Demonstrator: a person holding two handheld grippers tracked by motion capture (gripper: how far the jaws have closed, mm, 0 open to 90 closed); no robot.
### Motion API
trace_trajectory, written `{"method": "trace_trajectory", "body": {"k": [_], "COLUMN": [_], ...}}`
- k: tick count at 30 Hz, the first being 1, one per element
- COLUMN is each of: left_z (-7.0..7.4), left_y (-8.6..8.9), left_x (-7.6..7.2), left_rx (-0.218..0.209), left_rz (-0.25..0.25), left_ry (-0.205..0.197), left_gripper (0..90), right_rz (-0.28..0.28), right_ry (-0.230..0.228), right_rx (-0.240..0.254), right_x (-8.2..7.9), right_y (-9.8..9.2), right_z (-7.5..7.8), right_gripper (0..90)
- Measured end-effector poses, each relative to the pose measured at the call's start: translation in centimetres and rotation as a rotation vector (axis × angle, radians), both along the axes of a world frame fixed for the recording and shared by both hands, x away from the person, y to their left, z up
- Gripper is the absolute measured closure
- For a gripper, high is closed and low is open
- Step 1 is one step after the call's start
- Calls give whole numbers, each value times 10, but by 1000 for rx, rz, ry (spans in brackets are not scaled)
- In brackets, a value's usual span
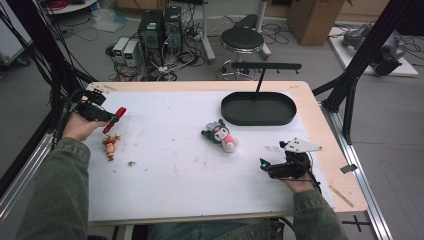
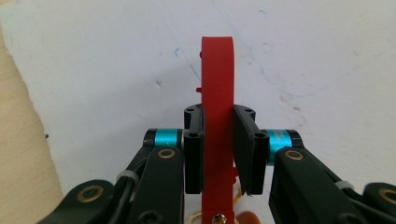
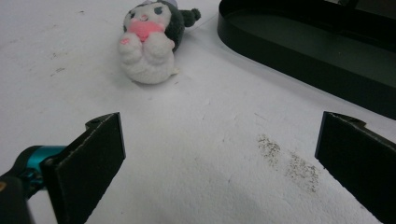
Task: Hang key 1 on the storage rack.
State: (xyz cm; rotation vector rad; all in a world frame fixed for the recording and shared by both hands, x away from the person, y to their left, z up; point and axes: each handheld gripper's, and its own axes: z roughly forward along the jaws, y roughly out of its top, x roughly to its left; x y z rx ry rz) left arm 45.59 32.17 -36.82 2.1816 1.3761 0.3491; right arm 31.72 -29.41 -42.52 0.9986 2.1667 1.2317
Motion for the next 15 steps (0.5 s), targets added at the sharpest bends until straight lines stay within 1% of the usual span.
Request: {"method": "trace_trajectory", "body": {"k": [1,2,3,5,6,8,10,11,12,13,14,15], "left_z": [4,9,12,22,26,37,50,58,63,71,75,85], "left_y": [1,1,2,2,2,2,2,1,1,0,0,0], "left_x": [-2,-3,-4,-9,-10,-15,-20,-23,-25,-28,-30,-33], "left_rx": [-9,-16,-14,1,1,-13,5,17,28,36,38,30], "left_rz": [-1,-6,-13,-16,-16,-15,-21,-15,-13,-12,-9,4], "left_ry": [1,14,23,25,22,6,-11,-16,-13,-16,-21,-34], "left_gripper": [749,749,748,748,748,749,748,748,747,747,747,747], "right_rz": [0,0,4,6,9,11,18,19,23,25,30,31], "right_ry": [0,3,-2,1,-1,-5,-8,-9,-9,-12,-16,-16], "right_rx": [0,1,0,2,2,2,2,3,8,8,8,9], "right_x": [0,0,0,0,0,0,0,0,0,0,0,0], "right_y": [0,0,0,1,1,1,1,1,2,2,3,3], "right_z": [0,0,0,1,1,1,2,2,2,3,3,3], "right_gripper": [6,6,6,6,6,6,6,6,6,6,6,6]}}
